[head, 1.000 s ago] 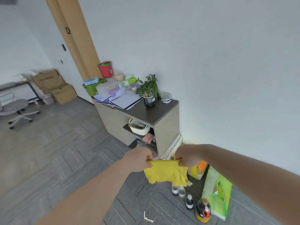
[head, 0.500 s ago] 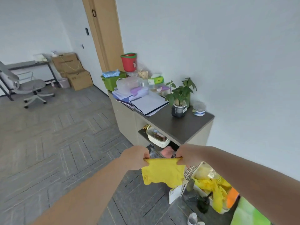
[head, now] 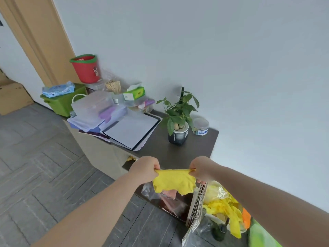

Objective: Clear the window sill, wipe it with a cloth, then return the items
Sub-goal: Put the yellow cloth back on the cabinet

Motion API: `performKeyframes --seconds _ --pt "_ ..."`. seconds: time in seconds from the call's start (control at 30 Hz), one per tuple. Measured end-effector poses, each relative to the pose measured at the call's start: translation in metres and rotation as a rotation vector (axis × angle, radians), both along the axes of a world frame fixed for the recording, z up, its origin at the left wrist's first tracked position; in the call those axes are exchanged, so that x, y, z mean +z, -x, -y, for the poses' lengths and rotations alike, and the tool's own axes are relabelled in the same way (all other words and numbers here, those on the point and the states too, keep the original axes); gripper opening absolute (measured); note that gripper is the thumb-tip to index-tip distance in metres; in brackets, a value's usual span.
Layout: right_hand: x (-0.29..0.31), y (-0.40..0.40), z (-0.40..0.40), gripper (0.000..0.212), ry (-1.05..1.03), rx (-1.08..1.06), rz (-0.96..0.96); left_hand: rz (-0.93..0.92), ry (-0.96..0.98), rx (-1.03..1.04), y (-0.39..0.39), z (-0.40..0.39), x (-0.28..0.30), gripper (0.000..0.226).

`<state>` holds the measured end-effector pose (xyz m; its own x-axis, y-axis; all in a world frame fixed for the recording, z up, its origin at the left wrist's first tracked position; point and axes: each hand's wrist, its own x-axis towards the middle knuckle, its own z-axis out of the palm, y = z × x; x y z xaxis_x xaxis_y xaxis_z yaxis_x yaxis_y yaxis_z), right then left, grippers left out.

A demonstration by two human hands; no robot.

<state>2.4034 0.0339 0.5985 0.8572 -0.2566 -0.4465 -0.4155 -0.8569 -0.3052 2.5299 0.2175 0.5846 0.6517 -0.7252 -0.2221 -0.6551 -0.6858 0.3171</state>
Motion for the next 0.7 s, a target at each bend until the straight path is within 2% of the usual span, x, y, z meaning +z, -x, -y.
performKeyframes --seconds 0.3,0.47,0.7 --pt "-0.059 -0.113 0.069 0.030 0.008 -0.049 -0.033 -0.066 -0.126 -0.093 -0.128 0.083 -0.038 0.023" --pt "-0.069 -0.156 0.095 0.027 0.096 -0.056 -0.060 -0.067 -0.049 -0.105 -0.177 0.109 -0.049 0.019" --pt "-0.083 -0.172 0.103 0.030 0.124 -0.261 0.034 -0.052 0.100 -0.189 -0.222 0.134 -0.063 0.018"
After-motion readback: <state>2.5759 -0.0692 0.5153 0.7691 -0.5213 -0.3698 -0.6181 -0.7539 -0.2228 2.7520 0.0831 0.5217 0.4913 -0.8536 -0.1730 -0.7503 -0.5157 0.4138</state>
